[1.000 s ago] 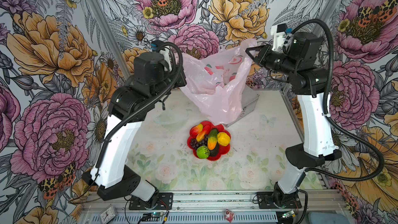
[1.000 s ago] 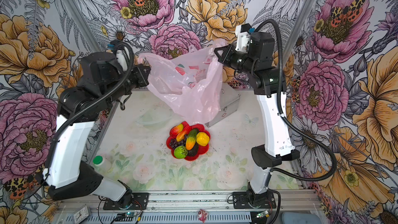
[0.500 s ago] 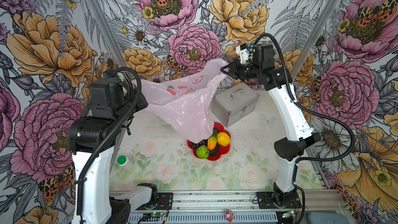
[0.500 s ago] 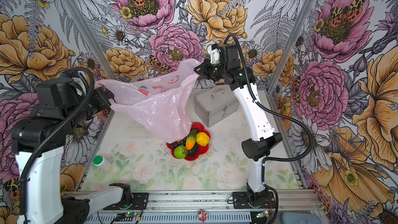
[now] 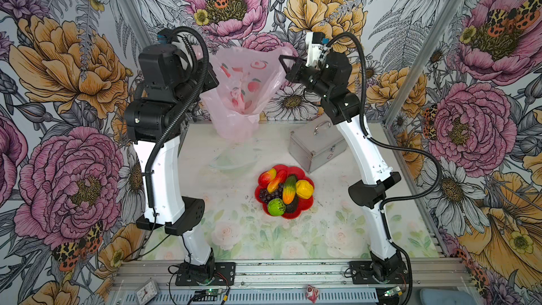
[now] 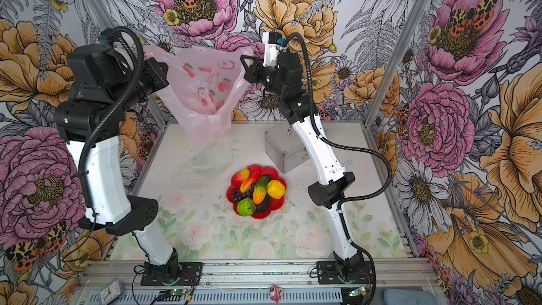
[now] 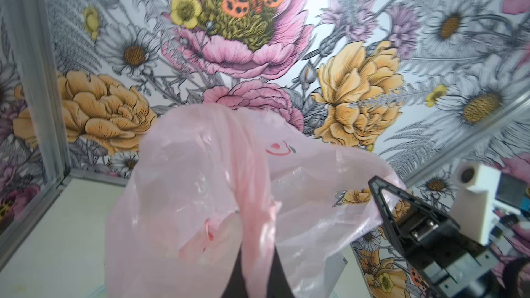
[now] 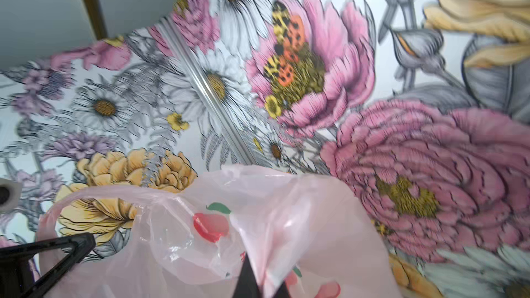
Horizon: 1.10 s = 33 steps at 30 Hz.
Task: Place the fruits into the plastic bag
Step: Open the plastic bag at the center of the table.
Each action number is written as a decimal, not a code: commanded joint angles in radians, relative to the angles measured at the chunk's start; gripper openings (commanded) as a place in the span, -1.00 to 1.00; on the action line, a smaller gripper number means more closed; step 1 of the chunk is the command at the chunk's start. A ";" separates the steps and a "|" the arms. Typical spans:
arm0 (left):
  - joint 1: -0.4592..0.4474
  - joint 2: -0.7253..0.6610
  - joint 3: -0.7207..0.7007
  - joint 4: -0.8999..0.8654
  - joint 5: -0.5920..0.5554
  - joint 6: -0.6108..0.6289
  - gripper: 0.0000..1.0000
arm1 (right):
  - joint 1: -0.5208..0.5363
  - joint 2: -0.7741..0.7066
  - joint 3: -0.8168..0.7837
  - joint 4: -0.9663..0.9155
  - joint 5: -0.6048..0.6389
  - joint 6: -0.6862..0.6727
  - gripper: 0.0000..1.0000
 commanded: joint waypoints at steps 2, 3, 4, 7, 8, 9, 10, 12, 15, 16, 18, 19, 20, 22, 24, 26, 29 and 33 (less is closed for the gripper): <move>-0.217 -0.302 -0.415 0.326 -0.244 0.242 -0.94 | -0.001 -0.167 -0.075 0.109 -0.097 -0.103 -1.00; -0.207 -0.367 -0.553 0.357 -0.265 0.197 -0.93 | 0.000 -0.201 -0.186 0.058 -0.099 -0.115 -1.00; -0.171 -0.412 -0.670 0.350 -0.261 0.138 -0.93 | 0.000 -0.236 -0.309 0.032 -0.089 -0.114 -1.00; 0.047 -0.500 -1.012 0.205 -0.108 -0.114 -0.95 | 0.001 -0.317 -0.831 -0.004 -0.055 -0.030 -1.00; 0.136 -0.515 -1.150 0.175 0.035 -0.180 -1.00 | 0.001 -0.320 -0.945 -0.019 -0.080 0.017 -1.00; 0.194 -0.532 -1.255 0.176 0.137 -0.220 -1.00 | 0.004 -0.321 -1.024 -0.022 -0.111 0.051 -1.00; 0.221 -0.554 -1.339 0.178 0.190 -0.242 -1.00 | 0.013 -0.326 -1.078 -0.027 -0.131 0.073 -1.00; 0.215 -0.598 -1.420 0.177 0.185 -0.235 -1.00 | 0.027 -0.344 -1.102 -0.046 -0.139 0.068 -1.00; 0.228 -0.629 -1.419 0.167 0.178 -0.219 -1.00 | 0.027 -0.339 -1.001 -0.096 -0.125 0.023 -1.00; 0.240 -0.622 -1.400 0.160 0.189 -0.217 -1.00 | 0.025 -0.320 -0.936 -0.109 -0.126 0.018 -1.00; 0.256 -0.592 -1.344 0.158 0.209 -0.213 -1.00 | 0.028 -0.270 -0.802 -0.120 -0.144 0.021 -1.00; 0.261 -0.567 -1.300 0.160 0.212 -0.209 -1.00 | 0.033 -0.238 -0.715 -0.121 -0.150 0.023 -1.00; 0.264 -0.536 -1.242 0.159 0.213 -0.199 -1.00 | 0.041 -0.198 -0.613 -0.122 -0.148 0.018 -1.00; 0.268 -0.458 -1.086 0.159 0.214 -0.176 -1.00 | 0.058 -0.122 -0.383 -0.127 -0.116 -0.014 -1.00; 0.258 -0.374 -0.887 0.158 0.211 -0.148 -1.00 | 0.073 -0.037 -0.107 -0.124 -0.071 -0.045 -1.00; 0.211 -0.306 -0.638 0.158 0.157 -0.087 -1.00 | 0.083 0.043 0.152 -0.085 -0.020 -0.083 -1.00; 0.028 -0.239 -0.316 0.163 -0.045 0.095 -1.00 | 0.091 -0.020 0.169 0.016 -0.029 -0.155 -1.00; -0.283 -0.282 -0.316 0.234 -0.328 0.348 -1.00 | 0.127 -0.230 -0.150 0.001 -0.045 -0.351 -1.00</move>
